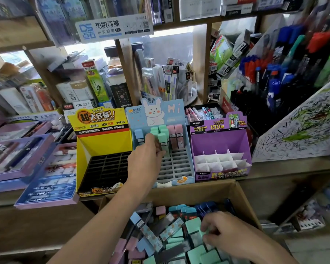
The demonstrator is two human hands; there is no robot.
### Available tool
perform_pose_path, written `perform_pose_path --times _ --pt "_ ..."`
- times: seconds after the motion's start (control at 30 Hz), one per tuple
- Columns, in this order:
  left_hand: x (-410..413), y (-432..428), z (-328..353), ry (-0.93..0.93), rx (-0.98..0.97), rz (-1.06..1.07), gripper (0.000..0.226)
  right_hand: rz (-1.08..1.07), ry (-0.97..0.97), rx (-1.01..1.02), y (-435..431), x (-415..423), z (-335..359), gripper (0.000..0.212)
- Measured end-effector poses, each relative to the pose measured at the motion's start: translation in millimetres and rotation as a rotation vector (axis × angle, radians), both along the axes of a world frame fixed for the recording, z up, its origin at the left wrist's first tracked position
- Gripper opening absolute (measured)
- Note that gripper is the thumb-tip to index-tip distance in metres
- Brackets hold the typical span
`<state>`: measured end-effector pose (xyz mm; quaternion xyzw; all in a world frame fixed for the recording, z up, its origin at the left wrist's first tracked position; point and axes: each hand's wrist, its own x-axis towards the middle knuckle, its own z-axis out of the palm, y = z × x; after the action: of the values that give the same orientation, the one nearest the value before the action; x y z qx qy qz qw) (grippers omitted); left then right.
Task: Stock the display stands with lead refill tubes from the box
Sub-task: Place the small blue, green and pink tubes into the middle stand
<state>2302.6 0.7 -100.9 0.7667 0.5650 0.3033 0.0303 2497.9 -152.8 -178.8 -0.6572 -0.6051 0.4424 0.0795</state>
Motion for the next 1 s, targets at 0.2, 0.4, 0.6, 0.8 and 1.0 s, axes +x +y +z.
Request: perform_pose_path --times 0.2,0.4,0.6,0.8,1.0 --pt "-4.0 -2.9 6.1 -0.014 0.066 0.012 0.03 0.01 -0.019 0.02 0.2 1.2 -2.3 0.013" --pt "-8.5 4.4 20.1 -0.003 0.301 -0.132 0.033 0.011 -0.017 0.013 1.4 1.3 -4.3 0.014" --pt "-8.3 17.0 25.4 0.097 0.328 -0.196 0.014 0.016 -0.016 0.016 1.2 1.9 -5.9 0.014" --pt "-10.5 9.7 30.9 0.099 0.293 -0.193 0.022 0.016 -0.031 -0.005 1.6 1.5 -4.0 0.016" --pt "-34.2 -39.6 29.1 -0.067 0.143 -0.197 0.018 0.034 -0.059 0.049 -3.5 -2.1 -0.7 0.014"
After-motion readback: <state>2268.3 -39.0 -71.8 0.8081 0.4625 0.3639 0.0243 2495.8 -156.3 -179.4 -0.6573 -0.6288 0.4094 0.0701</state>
